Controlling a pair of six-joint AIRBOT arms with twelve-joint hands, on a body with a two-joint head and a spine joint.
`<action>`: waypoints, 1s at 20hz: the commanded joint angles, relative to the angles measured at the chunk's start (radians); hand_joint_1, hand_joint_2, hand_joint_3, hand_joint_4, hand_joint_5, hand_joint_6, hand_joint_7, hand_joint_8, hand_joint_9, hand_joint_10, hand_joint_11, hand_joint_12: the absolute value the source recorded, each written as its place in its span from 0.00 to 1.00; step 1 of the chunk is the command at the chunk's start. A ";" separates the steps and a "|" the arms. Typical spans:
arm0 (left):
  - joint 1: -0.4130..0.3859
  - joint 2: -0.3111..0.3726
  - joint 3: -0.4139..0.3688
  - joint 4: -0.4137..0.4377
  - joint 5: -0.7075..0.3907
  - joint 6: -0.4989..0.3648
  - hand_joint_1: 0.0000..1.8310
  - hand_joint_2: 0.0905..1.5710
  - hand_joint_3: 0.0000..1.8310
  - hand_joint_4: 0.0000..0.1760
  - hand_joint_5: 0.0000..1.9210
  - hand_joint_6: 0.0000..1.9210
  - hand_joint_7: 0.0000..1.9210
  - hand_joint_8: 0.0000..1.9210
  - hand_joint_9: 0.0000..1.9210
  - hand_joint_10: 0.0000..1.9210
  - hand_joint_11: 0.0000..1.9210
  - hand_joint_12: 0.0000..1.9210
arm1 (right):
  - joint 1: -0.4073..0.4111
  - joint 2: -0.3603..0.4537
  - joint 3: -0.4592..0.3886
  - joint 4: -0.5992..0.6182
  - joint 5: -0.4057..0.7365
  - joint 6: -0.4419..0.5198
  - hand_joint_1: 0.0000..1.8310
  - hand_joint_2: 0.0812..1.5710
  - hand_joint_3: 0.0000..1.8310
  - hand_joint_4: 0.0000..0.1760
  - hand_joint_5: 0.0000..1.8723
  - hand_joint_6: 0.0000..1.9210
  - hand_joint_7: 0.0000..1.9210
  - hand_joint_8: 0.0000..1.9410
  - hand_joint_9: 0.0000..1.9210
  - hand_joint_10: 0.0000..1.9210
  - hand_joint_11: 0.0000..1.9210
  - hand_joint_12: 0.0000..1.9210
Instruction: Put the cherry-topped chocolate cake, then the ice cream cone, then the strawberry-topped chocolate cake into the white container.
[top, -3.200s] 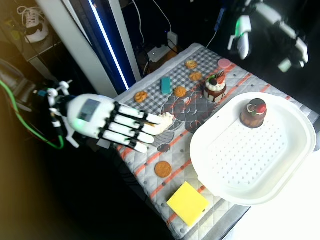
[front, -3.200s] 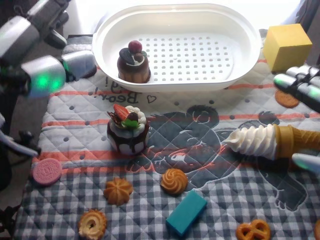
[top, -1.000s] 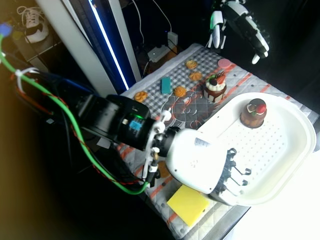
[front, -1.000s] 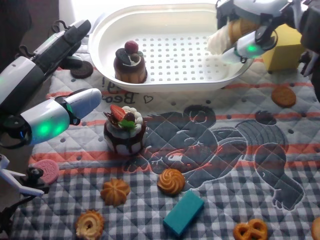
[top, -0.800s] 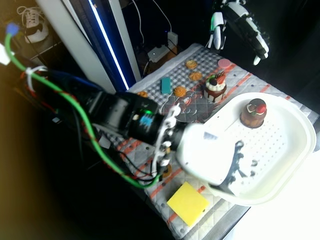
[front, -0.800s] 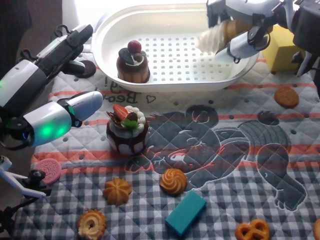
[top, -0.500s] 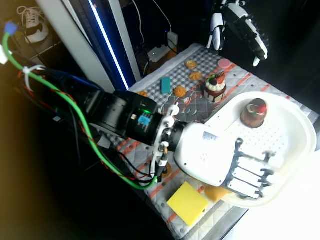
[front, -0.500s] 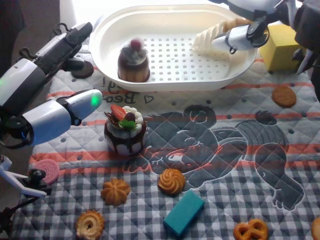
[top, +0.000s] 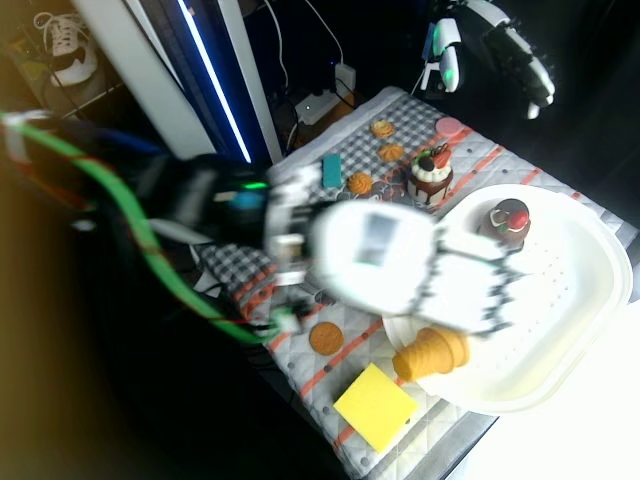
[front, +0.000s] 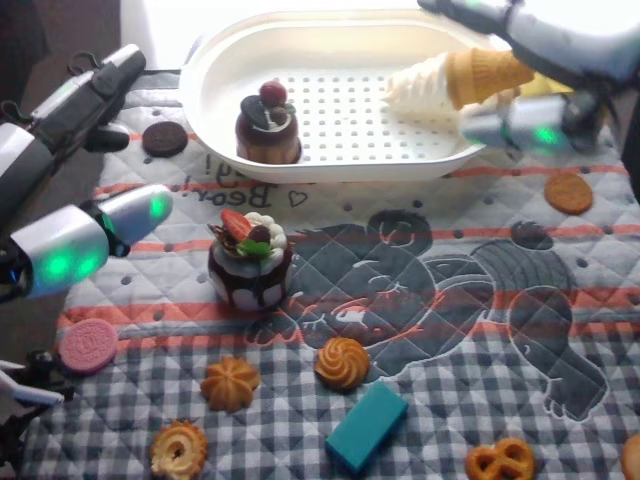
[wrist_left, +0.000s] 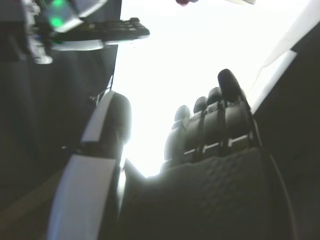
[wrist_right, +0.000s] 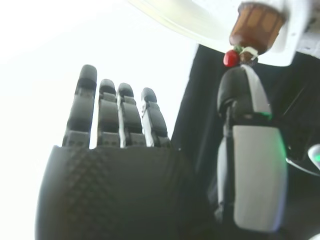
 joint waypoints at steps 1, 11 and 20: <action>-0.002 0.014 -0.003 0.016 -0.132 -0.007 0.48 0.76 0.00 0.52 0.05 0.00 0.02 0.00 0.04 0.01 0.00 0.43 | 0.006 0.012 -0.019 -0.033 0.168 -0.002 0.41 0.69 0.00 0.75 0.00 0.00 0.00 0.00 0.02 0.01 0.00 0.84; -0.008 0.039 0.004 0.029 0.001 0.021 0.43 0.69 0.00 0.55 0.01 0.00 0.00 0.00 0.00 0.00 0.00 0.10 | -0.501 0.265 -0.319 -0.069 0.635 0.170 0.40 0.69 0.00 0.12 0.00 0.00 0.00 0.00 0.00 0.00 0.00 0.02; -0.067 -0.008 0.058 0.099 0.247 0.037 0.45 0.63 0.00 0.22 0.01 0.00 0.03 0.01 0.05 0.02 0.00 0.58 | -0.611 0.276 -0.353 -0.031 0.724 0.177 0.40 0.69 0.00 0.05 0.00 0.00 0.00 0.00 0.00 0.00 0.00 0.16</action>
